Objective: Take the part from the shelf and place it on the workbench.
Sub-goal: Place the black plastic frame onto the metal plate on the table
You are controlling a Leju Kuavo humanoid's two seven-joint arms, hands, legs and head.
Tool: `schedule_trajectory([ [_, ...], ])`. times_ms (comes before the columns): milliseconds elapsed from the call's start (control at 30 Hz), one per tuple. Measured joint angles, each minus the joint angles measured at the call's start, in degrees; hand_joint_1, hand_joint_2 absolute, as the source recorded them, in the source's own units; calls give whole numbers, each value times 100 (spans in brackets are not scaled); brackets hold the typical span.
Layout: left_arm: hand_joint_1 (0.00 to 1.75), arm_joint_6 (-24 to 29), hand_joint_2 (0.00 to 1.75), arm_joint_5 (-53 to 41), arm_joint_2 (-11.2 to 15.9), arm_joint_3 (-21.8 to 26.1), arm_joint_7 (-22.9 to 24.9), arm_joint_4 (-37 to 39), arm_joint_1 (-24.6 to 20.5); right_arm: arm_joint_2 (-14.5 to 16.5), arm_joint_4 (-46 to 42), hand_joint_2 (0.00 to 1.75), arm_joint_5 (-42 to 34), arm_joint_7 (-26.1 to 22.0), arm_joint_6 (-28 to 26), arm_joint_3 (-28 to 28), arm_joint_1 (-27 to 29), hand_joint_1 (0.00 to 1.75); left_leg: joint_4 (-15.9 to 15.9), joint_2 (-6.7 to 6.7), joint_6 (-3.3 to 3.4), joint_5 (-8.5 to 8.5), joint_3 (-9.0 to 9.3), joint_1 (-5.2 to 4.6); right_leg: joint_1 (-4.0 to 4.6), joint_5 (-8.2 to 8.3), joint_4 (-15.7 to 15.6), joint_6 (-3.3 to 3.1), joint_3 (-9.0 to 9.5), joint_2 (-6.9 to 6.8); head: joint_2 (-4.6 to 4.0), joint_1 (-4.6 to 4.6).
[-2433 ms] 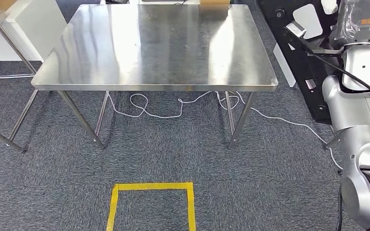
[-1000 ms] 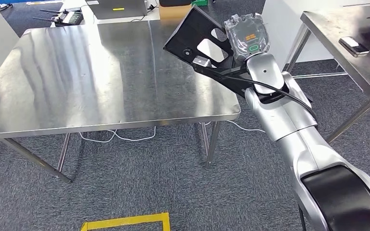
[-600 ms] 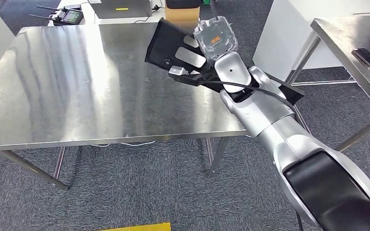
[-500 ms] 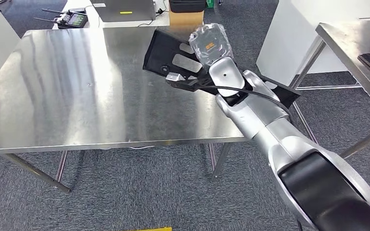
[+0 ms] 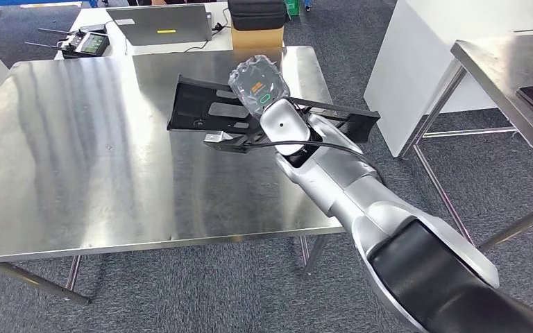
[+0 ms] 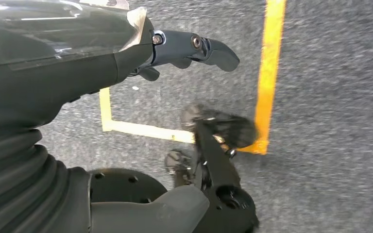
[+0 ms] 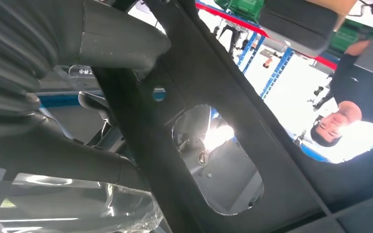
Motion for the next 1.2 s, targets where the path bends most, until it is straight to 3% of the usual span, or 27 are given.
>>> schedule_trajectory([
  [33, 0, 11, 175, -1, -8, 17, 1, 4, 4, 22, 13, 175, 0, 1, -1, 25, 19, 175, -219, 35, -33, 250, 11, 2, -17, -70, 31, 47, 47, -6, 0, -16],
  [67, 0, 23, 175, -1, -16, 31, 2, 6, 6, 45, 22, 175, 0, -2, -4, 49, 32, 175, -333, 65, -11, 420, 24, -12, -8, -127, 54, 97, 62, -10, 0, -35],
  [100, 0, 36, 175, -1, -24, 42, 6, 6, 4, 65, 31, 175, 0, -5, -8, 73, 55, 175, -321, 86, 40, 465, 8, -43, 13, -165, 57, 140, 64, -17, 0, -46],
  [167, 0, 68, 175, -6, -26, 53, 15, -1, -1, 94, 37, 175, 0, -11, -24, 102, 94, 175, -331, 61, 161, 448, 16, -86, 57, -212, 33, 198, 53, -37, 0, -51],
  [200, 0, 80, 175, -15, -31, 57, 21, -3, 0, 103, 38, 175, 0, -10, -29, 111, 115, 175, -341, 43, 178, 452, 13, -100, 65, -225, 8, 205, 66, -52, 0, -46],
  [433, 0, 93, 175, -84, -39, 93, 16, -3, 1, 130, 68, 175, 0, 3, -40, 159, 199, 175, -378, -75, 224, 442, 4, -138, 57, -215, -172, 219, 195, -91, 0, -44],
  [733, 0, 233, 175, -156, -37, 188, -279, -18, 0, 288, 302, 175, 0, -91, -163, 331, 243, 175, -379, -74, 316, 432, 53, -152, 47, -204, -195, 255, 178, -101, 0, -47],
  [867, 0, 145, 175, -114, -37, 213, -355, -21, 0, 339, 371, 0, 0, -110, -193, 382, 244, 0, -379, -72, 322, 437, 62, -147, 46, -200, -193, 278, 181, -101, 0, -45],
  [1000, 0, 74, 175, -87, -37, 268, -326, -26, -1, 402, 433, 0, -1, -98, -255, 408, 278, 0, -379, -69, 323, 438, 74, -143, 44, -198, -189, 282, 187, -100, 0, -47],
  [1133, 0, -27, 0, -59, -38, 459, 122, -38, -4, 585, 627, 0, 0, -48, -395, 486, 418, 0, -379, -67, 323, 439, 94, -134, 45, -201, -169, 286, 194, -100, 0, -49],
  [1200, 0, -76, 0, -65, -37, 474, 283, -38, -4, 591, 661, 0, 0, -28, -421, 500, 453, 0, -379, -67, 323, 439, 95, -133, 45, -202, -165, 286, 193, -100, 0, -48],
])
